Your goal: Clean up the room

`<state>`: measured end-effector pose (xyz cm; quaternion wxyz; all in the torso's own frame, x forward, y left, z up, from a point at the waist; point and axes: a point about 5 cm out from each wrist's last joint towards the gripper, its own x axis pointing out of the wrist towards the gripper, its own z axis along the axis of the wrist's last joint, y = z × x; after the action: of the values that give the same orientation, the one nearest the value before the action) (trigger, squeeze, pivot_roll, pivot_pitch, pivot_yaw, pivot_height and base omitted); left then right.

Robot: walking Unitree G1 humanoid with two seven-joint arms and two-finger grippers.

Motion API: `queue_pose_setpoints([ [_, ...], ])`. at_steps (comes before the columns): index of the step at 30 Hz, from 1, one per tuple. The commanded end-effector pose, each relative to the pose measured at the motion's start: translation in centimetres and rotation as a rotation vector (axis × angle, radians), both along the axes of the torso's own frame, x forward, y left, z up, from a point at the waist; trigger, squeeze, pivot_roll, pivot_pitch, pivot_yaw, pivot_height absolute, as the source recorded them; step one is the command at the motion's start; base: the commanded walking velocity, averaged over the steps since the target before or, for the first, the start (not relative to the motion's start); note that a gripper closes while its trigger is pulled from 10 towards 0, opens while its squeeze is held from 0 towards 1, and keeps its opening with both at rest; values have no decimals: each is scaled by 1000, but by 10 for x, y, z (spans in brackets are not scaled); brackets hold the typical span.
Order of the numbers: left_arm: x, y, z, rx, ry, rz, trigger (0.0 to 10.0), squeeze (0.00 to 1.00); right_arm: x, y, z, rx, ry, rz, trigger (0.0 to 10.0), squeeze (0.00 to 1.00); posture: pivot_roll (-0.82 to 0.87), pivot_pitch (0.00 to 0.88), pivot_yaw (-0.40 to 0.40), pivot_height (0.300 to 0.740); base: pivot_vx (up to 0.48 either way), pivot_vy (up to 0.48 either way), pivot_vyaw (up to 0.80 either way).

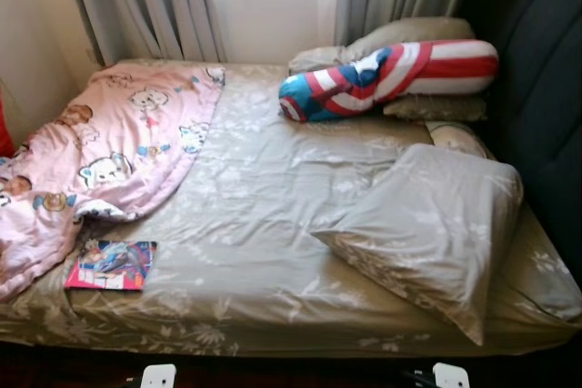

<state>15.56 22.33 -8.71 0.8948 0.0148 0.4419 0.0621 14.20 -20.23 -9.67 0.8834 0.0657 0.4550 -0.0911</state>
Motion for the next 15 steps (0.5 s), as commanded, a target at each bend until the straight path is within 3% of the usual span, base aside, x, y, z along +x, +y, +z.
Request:
queue_pose_setpoints([
  [1,0,-6,-1,-17,4,-2,10000,0,-4,-8,0,-16,16,-8,10000,0,2,0,4,740,0,0,0],
  [7,-8,-4,-4,-14,22,-4,10000,0,-5,-8,-1,-16,17,-3,10000,0,0,0,5,740,0,0,0],
  [10,-13,-1,-5,-7,36,0,10000,0,-5,-8,-1,-17,18,3,10000,0,-3,0,5,740,0,-314,0],
  [15,-11,0,-5,-12,31,14,10000,0,-5,-8,-1,-19,18,4,10000,0,-2,0,4,740,0,-61,0],
])
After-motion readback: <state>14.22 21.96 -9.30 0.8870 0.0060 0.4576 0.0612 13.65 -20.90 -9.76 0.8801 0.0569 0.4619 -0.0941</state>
